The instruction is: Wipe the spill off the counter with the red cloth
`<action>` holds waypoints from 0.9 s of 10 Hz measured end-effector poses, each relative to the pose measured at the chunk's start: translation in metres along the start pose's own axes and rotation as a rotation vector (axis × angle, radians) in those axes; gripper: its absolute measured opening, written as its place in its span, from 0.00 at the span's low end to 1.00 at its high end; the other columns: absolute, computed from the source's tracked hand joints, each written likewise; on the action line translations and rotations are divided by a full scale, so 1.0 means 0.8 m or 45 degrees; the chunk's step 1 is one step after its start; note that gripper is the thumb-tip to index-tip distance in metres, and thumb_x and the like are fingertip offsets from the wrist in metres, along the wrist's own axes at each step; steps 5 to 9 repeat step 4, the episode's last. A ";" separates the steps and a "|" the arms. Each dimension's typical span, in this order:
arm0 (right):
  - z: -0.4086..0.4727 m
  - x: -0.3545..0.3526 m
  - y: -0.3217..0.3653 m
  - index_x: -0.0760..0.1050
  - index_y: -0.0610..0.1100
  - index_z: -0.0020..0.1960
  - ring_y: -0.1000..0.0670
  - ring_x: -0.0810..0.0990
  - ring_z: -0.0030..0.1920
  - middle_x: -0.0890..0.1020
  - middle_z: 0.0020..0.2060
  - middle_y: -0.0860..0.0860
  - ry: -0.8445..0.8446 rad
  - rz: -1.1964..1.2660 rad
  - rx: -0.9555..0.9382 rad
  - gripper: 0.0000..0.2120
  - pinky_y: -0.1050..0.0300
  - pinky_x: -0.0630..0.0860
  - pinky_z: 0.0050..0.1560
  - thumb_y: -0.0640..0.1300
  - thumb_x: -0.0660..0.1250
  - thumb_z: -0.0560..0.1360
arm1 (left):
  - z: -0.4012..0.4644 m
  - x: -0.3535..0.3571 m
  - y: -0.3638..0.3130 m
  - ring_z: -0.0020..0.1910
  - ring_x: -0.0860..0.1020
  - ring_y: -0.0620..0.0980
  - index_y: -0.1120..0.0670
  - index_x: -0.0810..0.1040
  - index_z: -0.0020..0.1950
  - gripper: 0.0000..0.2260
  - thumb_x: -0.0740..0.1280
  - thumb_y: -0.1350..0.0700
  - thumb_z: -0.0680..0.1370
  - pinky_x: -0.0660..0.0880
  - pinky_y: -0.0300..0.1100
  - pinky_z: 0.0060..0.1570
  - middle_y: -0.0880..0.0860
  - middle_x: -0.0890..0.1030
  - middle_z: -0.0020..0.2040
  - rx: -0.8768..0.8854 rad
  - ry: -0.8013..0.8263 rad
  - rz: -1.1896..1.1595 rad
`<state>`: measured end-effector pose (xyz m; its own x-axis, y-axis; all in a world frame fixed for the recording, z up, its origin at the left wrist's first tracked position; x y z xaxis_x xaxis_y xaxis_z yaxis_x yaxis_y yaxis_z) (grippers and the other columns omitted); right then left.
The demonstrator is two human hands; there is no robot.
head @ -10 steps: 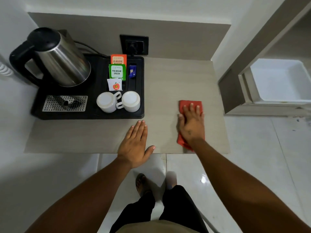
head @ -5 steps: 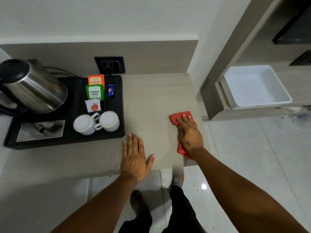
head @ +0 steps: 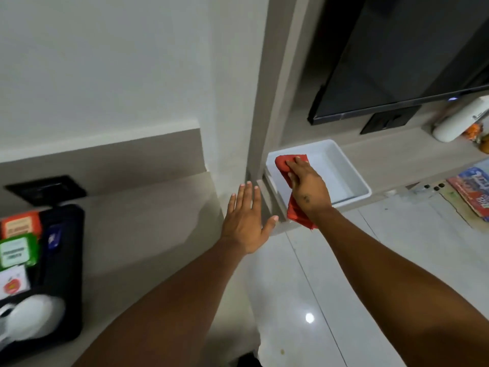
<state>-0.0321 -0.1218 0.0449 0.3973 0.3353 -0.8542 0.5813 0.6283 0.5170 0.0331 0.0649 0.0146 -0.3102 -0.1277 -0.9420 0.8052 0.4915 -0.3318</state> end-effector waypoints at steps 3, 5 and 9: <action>0.073 0.057 -0.057 0.62 0.53 0.77 0.39 0.60 0.78 0.63 0.79 0.50 0.288 -0.110 0.065 0.22 0.38 0.58 0.77 0.52 0.53 0.85 | 0.101 0.049 -0.018 0.84 0.44 0.58 0.57 0.45 0.84 0.40 0.48 0.31 0.81 0.42 0.52 0.80 0.58 0.46 0.85 -0.051 0.053 0.000; 0.058 0.068 -0.051 0.64 0.50 0.77 0.41 0.64 0.76 0.66 0.77 0.48 0.243 -0.151 -0.016 0.22 0.40 0.61 0.76 0.53 0.54 0.84 | 0.096 0.055 -0.008 0.84 0.45 0.58 0.57 0.45 0.84 0.39 0.48 0.32 0.82 0.44 0.54 0.81 0.59 0.47 0.85 -0.041 0.054 0.013; 0.058 0.068 -0.051 0.64 0.50 0.77 0.41 0.64 0.76 0.66 0.77 0.48 0.243 -0.151 -0.016 0.22 0.40 0.61 0.76 0.53 0.54 0.84 | 0.096 0.055 -0.008 0.84 0.45 0.58 0.57 0.45 0.84 0.39 0.48 0.32 0.82 0.44 0.54 0.81 0.59 0.47 0.85 -0.041 0.054 0.013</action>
Point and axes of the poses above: each hand's wrist, its own z-axis towards the middle knuckle, its own x-axis out of the palm, y = z × x, the point moved 5 cm from there along z, towards the middle knuckle
